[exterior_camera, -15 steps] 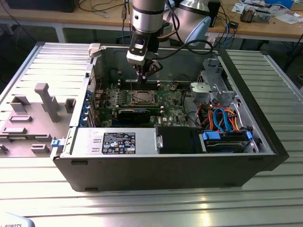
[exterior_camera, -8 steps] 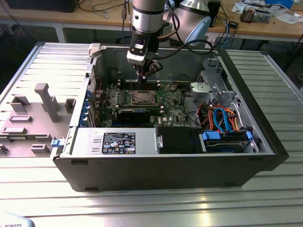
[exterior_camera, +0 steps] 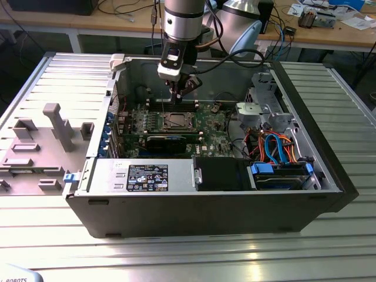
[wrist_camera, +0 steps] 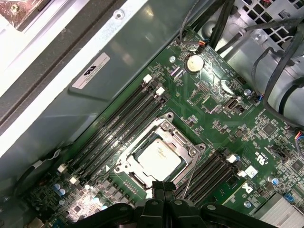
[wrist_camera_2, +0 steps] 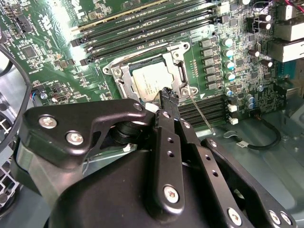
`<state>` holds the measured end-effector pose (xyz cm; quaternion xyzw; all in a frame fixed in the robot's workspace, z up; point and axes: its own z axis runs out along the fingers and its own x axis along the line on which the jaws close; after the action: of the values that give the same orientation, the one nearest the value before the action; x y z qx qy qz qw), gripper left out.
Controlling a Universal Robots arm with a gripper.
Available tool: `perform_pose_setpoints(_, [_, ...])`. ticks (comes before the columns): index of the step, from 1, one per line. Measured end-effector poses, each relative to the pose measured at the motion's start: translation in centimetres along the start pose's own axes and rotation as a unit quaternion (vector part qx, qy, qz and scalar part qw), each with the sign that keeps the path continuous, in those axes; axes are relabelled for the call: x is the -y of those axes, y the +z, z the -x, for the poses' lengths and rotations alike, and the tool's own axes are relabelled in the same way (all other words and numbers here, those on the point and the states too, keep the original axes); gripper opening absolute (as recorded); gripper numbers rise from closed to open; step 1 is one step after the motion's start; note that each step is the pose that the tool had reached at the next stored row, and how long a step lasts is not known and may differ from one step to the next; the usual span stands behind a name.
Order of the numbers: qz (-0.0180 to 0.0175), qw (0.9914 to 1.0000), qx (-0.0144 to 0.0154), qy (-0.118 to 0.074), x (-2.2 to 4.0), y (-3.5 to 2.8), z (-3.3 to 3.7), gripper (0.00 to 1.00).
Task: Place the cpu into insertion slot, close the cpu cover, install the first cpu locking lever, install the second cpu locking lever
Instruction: 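Install the first cpu locking lever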
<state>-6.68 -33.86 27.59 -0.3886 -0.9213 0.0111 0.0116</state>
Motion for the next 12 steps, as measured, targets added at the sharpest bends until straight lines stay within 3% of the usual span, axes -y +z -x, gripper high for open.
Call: perform_pose_setpoints(12, [-0.0001,0.99994,0.0003,-0.011,0.0,0.0,0.0,0.11])
